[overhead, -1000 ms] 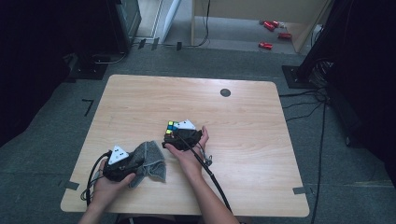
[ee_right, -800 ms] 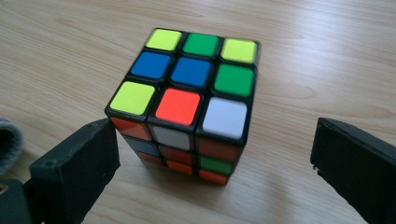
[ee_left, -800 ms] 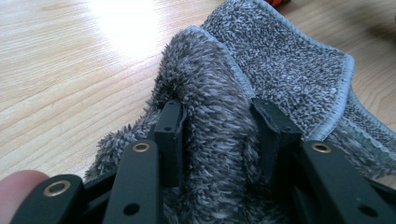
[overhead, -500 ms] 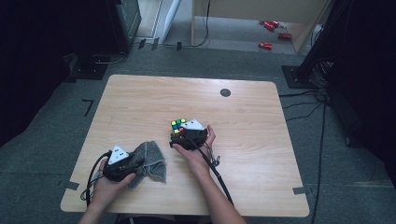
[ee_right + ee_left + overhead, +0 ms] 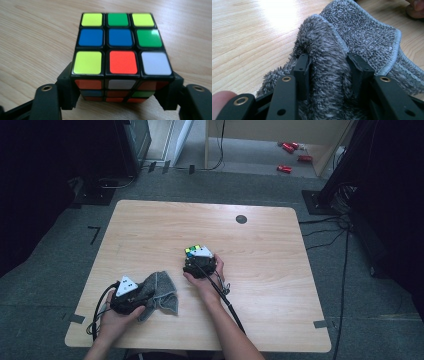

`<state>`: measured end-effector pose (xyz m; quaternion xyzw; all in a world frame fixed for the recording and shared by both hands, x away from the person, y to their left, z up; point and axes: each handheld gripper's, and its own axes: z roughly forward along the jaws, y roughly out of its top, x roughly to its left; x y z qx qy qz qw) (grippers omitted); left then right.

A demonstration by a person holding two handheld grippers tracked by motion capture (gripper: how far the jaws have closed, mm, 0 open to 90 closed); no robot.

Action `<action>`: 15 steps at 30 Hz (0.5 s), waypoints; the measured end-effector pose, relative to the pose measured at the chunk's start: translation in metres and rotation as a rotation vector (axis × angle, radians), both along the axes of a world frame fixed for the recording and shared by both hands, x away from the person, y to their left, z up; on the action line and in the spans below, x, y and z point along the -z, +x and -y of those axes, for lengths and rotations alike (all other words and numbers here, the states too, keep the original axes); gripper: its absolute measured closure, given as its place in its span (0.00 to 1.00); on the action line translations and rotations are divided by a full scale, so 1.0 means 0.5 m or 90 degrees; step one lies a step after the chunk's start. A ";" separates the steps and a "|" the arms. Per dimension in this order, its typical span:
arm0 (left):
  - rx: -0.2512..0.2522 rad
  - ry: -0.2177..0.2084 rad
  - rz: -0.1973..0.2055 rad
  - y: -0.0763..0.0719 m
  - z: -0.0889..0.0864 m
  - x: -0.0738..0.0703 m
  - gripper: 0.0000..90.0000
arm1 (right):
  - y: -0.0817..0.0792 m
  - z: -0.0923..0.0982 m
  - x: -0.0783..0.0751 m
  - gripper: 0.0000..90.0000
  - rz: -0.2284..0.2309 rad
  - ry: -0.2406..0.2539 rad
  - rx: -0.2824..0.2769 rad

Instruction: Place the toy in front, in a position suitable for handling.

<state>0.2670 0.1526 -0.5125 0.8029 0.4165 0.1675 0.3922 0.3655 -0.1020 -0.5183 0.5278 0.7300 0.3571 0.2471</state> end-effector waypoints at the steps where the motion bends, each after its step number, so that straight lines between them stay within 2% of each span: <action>1: 0.000 0.000 0.000 0.000 0.000 0.000 0.64 | 0.000 0.000 0.000 0.34 0.000 0.000 0.000; 2: 0.000 0.001 0.000 0.000 0.000 0.000 0.64 | 0.003 0.005 0.004 0.31 -0.019 0.001 0.007; 3: 0.000 0.001 0.001 0.000 0.000 0.000 0.64 | 0.004 0.007 0.005 0.31 -0.023 0.003 0.007; 9: 0.000 0.001 0.001 -0.001 0.001 0.000 0.64 | 0.004 0.008 0.005 0.37 -0.028 0.002 -0.002; 15: 0.001 -0.001 0.001 0.000 0.000 0.000 0.64 | 0.003 0.021 0.003 0.38 -0.034 0.038 -0.024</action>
